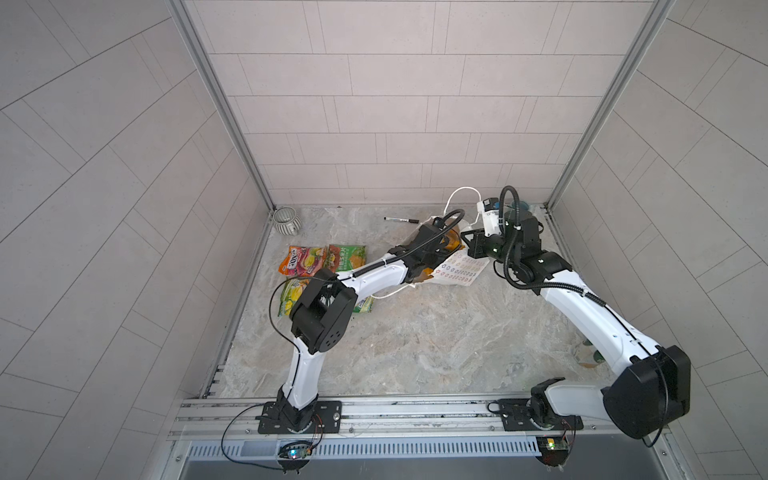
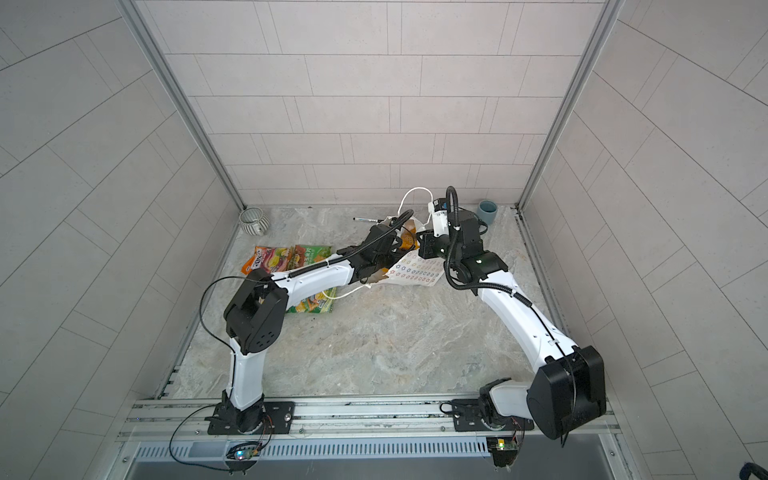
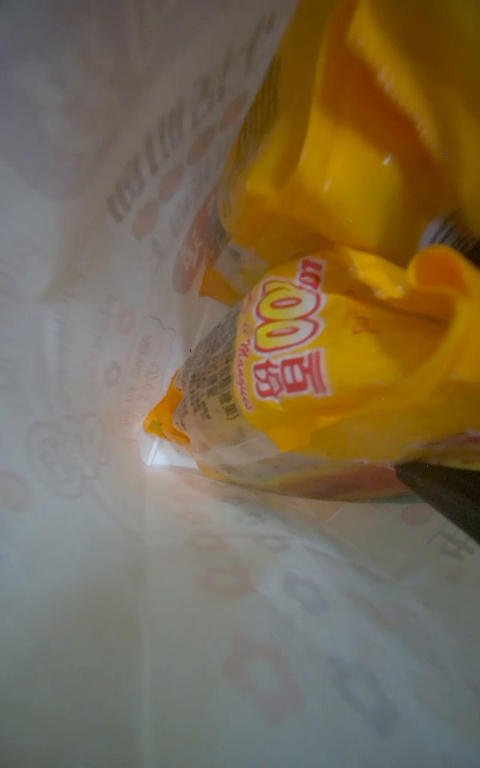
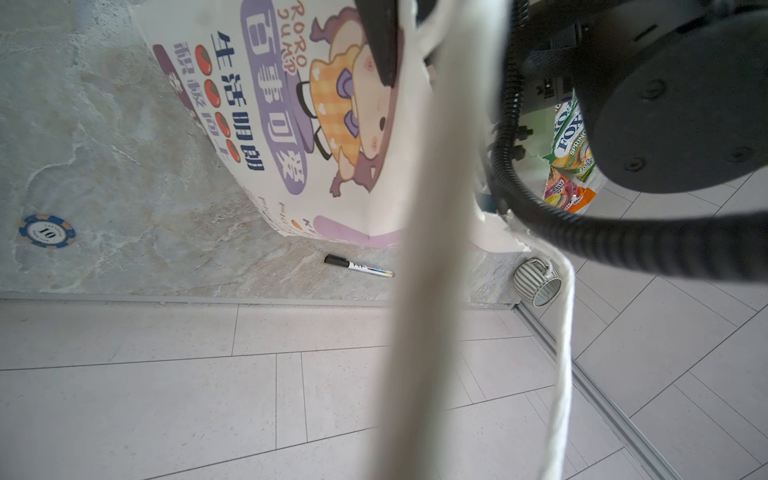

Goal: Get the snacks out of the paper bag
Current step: 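Lower the left gripper onto the yellow mango pack and grasp it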

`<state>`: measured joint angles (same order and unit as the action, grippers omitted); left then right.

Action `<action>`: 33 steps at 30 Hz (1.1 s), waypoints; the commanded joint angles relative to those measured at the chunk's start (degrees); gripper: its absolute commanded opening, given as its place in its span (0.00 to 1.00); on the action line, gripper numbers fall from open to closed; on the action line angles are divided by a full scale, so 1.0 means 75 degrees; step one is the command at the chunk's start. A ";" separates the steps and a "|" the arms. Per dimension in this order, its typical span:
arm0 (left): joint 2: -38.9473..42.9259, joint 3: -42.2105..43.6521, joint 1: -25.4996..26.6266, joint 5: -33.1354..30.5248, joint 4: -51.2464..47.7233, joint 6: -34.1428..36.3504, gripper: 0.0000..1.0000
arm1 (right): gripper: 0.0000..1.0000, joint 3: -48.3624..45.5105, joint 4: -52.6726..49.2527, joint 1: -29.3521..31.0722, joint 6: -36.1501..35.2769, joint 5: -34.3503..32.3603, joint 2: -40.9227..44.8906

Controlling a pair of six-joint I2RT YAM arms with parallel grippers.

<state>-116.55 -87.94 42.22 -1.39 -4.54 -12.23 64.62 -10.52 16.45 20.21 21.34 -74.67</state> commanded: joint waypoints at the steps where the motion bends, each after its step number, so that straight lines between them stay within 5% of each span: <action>1: -0.0157 -0.0108 -0.0076 -0.0044 0.0081 -0.0044 0.42 | 0.00 -0.0014 0.0463 0.0016 0.0072 0.0271 0.0048; 5: -0.0030 -0.0031 -0.0074 -0.0049 0.0158 -0.0020 0.17 | 0.00 -0.0009 0.0477 -0.0013 0.0090 0.0249 0.0057; 10: 0.0248 0.0030 -0.0074 -0.0090 0.0160 -0.0034 0.15 | 0.00 -0.0028 0.0489 -0.0048 0.0142 0.0204 0.0008; 14: 0.0556 0.0030 -0.0074 0.0022 0.0095 -0.0037 0.00 | 0.00 -0.0022 0.0460 -0.0082 0.0202 0.0098 -0.0024; 33: 0.2141 0.0031 -0.0017 0.0660 -0.0408 -0.0209 0.00 | 0.00 0.0138 0.0369 -0.0360 0.0511 -0.0068 -0.0138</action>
<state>-103.98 -86.21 41.91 2.74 -11.00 -13.30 64.49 -8.69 13.93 23.00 21.39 -75.44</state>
